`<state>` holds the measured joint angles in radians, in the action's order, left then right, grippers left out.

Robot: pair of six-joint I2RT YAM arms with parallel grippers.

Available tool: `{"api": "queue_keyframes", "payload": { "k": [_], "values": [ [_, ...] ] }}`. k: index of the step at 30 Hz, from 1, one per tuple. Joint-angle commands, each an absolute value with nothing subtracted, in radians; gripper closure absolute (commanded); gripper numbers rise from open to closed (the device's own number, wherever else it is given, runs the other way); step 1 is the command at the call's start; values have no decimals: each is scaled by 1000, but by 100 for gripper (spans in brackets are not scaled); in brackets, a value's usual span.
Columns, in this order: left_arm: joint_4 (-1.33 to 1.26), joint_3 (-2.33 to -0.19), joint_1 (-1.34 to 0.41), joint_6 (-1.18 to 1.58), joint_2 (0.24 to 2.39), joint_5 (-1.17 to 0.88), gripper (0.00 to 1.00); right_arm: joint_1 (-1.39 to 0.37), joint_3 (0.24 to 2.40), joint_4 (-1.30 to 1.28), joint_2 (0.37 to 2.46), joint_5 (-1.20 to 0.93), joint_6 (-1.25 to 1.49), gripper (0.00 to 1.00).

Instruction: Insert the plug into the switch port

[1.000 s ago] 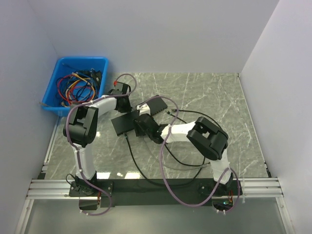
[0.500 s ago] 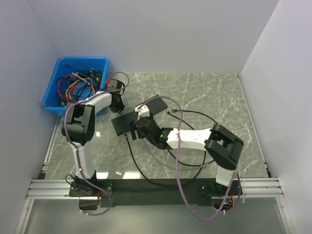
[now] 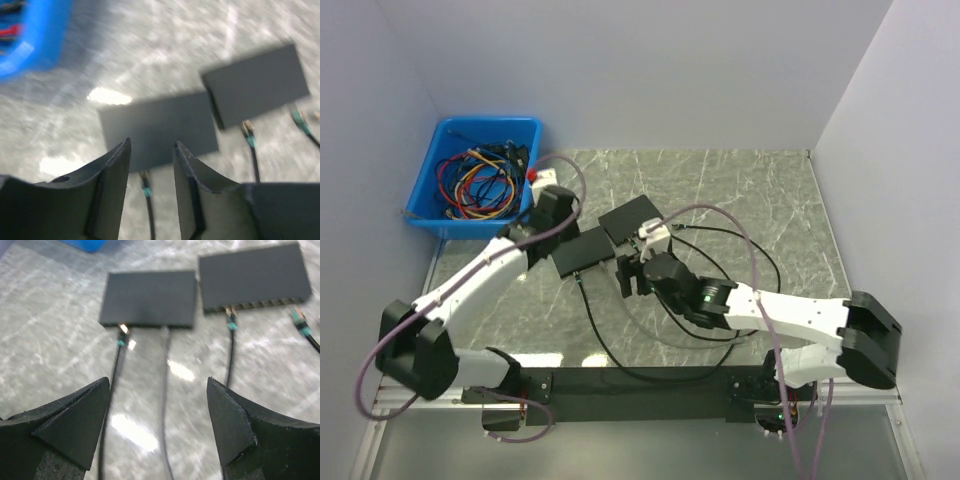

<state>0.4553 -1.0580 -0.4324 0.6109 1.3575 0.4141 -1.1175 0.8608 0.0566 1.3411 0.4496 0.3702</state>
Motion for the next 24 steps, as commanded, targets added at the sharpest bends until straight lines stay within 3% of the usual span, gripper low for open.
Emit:
{"api": "queue_keyframes", "payload": {
  "k": [1, 8, 13, 20, 24],
  "values": [
    [460, -988, -537, 672, 1277, 523, 53, -1127, 805, 11, 1214, 503, 400, 15],
    [470, -835, -776, 744, 1088, 664, 42, -1134, 666, -37, 990, 503, 434, 15],
    [371, -675, -850, 729, 934, 672, 41, -1134, 594, -61, 850, 506, 454, 15],
    [250, -539, -851, 643, 795, 978, 46, -1135, 514, -72, 715, 479, 475, 15],
    [-61, -373, -850, 415, 643, 1169, 40, -1137, 505, -100, 658, 474, 486, 15]
  ]
}}
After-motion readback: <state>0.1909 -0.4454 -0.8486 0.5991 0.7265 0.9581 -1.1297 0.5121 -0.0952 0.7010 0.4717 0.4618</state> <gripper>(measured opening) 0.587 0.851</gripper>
